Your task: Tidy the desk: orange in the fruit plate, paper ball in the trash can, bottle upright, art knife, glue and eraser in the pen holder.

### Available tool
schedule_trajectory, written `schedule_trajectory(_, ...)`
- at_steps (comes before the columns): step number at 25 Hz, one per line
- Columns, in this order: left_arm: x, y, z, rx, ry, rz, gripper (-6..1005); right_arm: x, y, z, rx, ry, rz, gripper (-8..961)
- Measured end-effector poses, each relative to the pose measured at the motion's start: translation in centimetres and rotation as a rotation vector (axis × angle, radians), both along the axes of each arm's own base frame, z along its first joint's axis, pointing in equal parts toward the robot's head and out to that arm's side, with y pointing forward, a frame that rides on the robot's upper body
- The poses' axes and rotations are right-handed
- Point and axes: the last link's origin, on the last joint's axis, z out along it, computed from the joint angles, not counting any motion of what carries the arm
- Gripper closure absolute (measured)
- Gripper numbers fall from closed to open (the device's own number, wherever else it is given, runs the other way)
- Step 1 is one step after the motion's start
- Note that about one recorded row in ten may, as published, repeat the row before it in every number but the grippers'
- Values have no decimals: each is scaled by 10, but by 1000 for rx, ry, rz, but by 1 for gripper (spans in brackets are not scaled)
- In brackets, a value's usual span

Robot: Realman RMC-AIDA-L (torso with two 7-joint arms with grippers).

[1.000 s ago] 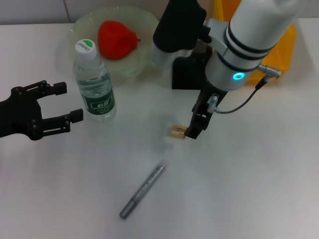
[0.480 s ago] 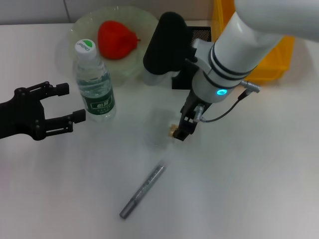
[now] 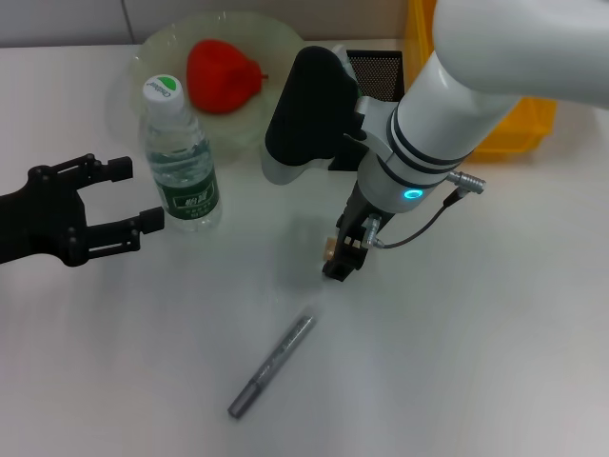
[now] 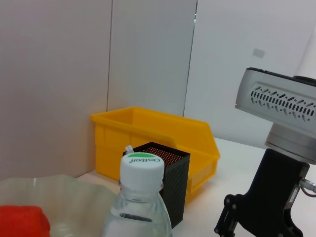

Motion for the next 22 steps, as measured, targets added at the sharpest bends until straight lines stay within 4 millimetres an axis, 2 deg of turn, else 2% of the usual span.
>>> schedule_trajectory(9, 0, -1, 0, -3, -3, 2, 184, 4, -1, 0, -6, 17, -48, 489)
schedule_trajectory(16, -1, -3, 0, -4, -5, 4, 184, 0, 0, 7, -5, 47, -75, 673)
schedule_trajectory(17, -1, -3, 0, -4, -5, 4, 184, -6, -1, 13, -4, 67, -76, 699)
schedule_trajectory(18, -2, -3, 0, -4, -5, 4, 184, -6, -1, 13, -4, 67, -76, 699)
schedule_trajectory(19, -2, -3, 0, -4, -5, 4, 184, -15, -1, 25, 10, 88, -66, 699)
schedule_trajectory(21, -2, -4, 0, -4, -4, 5, 184, -20, 1, 32, 29, 101, -57, 698)
schedule_trajectory(22, -3, -5, 0, -4, -4, 6, 184, -30, 4, 51, 85, 127, -36, 698)
